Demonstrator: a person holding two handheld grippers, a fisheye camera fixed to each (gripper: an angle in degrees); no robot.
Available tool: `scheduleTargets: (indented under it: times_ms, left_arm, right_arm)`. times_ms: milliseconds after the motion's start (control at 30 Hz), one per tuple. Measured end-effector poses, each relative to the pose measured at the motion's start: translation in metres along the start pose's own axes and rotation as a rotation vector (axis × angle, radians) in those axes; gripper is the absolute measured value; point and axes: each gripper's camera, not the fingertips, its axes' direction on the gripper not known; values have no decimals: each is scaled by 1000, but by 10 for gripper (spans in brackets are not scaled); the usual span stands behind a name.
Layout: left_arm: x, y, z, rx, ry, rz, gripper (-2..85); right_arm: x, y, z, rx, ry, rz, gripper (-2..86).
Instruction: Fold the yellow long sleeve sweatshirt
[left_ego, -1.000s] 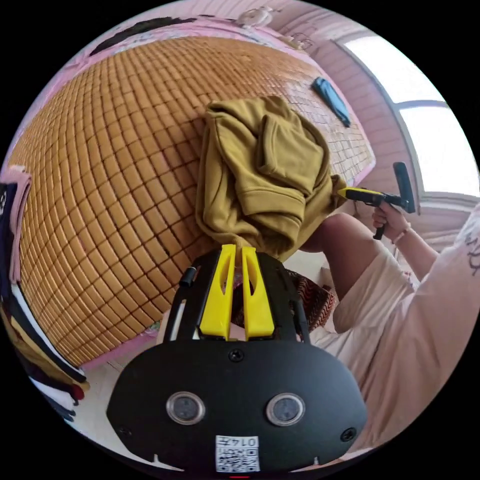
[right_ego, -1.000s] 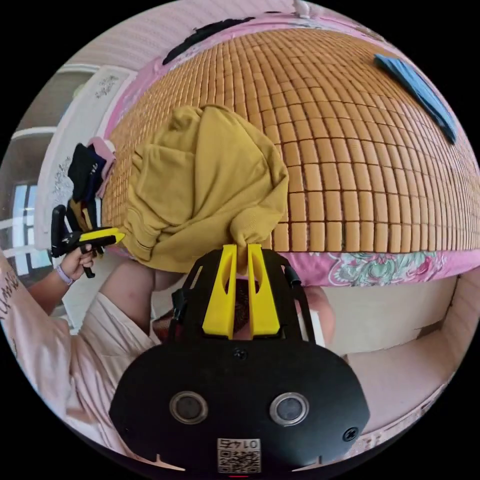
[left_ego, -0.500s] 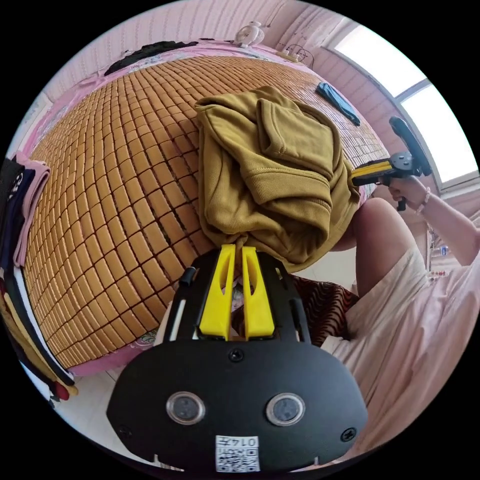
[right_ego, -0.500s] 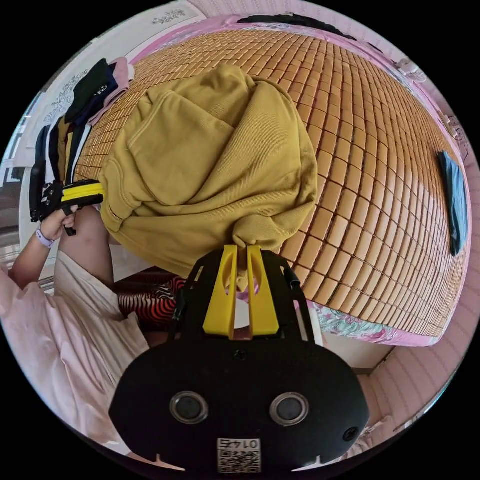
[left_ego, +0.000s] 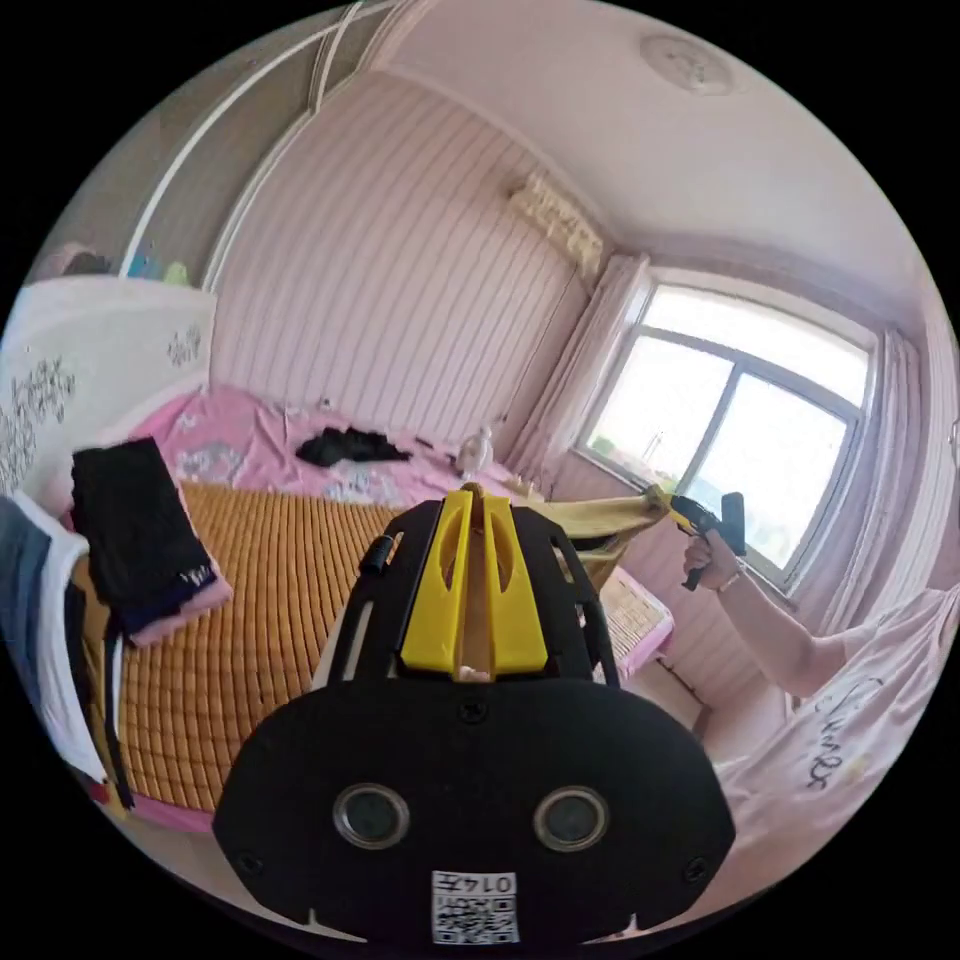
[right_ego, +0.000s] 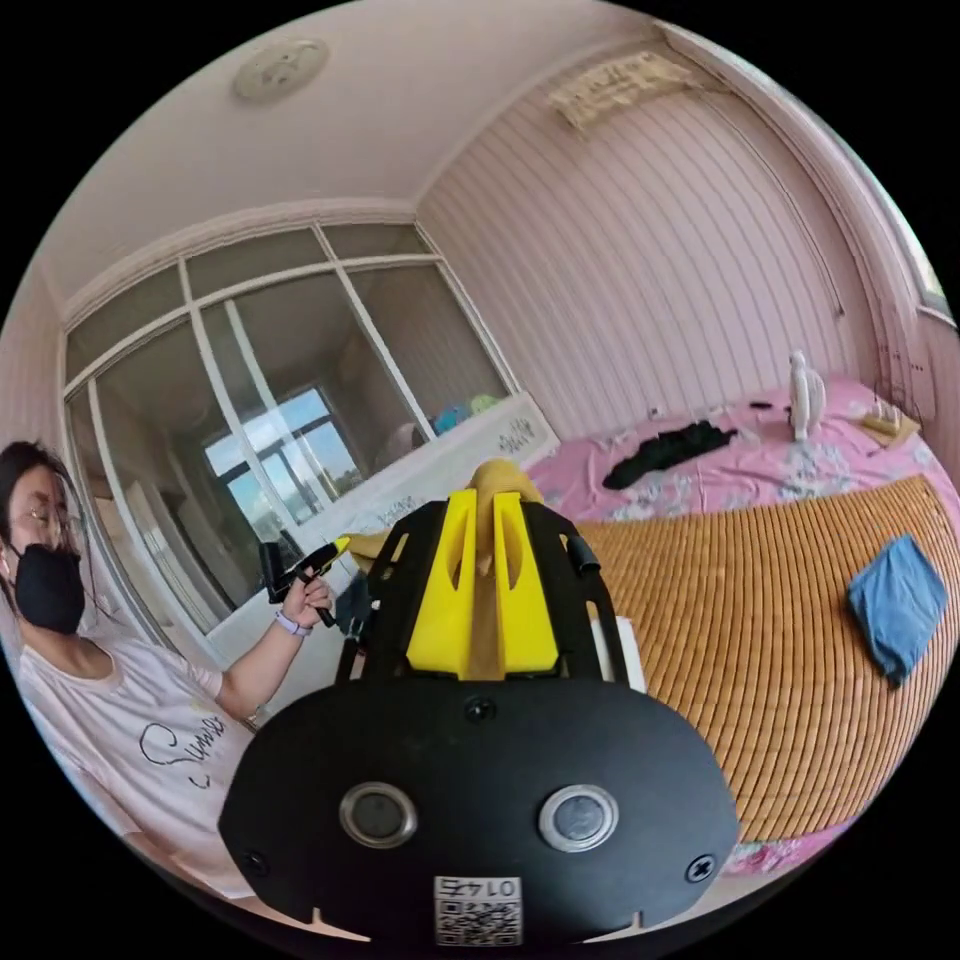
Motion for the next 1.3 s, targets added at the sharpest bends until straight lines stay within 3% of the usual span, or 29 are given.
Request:
scheduleTargets:
  times_ms: [100, 333, 433, 500, 567, 633, 733, 833, 900, 1000, 1100, 1233, 1300]
  left_arm:
    - [42, -71, -108, 264, 17, 113, -10]
    - [170, -165, -290, 549, -126, 371, -10]
    - [202, -174, -344, 634, -119, 432, -9]
    - [217, -176, -367, 665, -151, 466, -9]
    - [223, -182, -385, 669, -154, 463, -9]
    - [229, -183, -416, 731, -102, 450, -10]
    - [239, -182, -441, 802, -66, 509, -10]
    - [236, -195, -438, 775, -73, 511, -9]
    - [224, -205, -420, 725, -119, 487, -9]
    - [179, -224, -365, 565, -175, 374, -9]
    - [126, -236, -291, 371, -271, 257, -9]
    - [98, -261, -235, 329, -306, 185, -9]
    - [114, -278, -237, 427, -318, 254, -9]
  right_arm:
    - [-84, -54, -36, 85, -23, -177, 14]
    - [-234, -110, -113, 354, 24, -401, 12]
    - [-279, -115, -137, 419, 50, -489, 12]
    - [-304, -122, -134, 344, 120, -537, 11]
    - [-316, -124, -140, 351, 55, -553, 11]
    - [-332, -119, -155, 430, -16, -602, 12]
    - [-362, -110, -168, 535, 37, -745, 12]
    - [-357, -123, -144, 471, 110, -762, 11]
    - [-322, -142, -95, 296, 141, -686, 11]
    - [-252, -155, -14, 52, 171, -549, 11]
    - [-184, -158, 59, -72, 223, -433, 11]
    - [-157, -186, 84, 28, 290, -383, 12]
    - [-166, -200, 59, 268, 213, -409, 12]
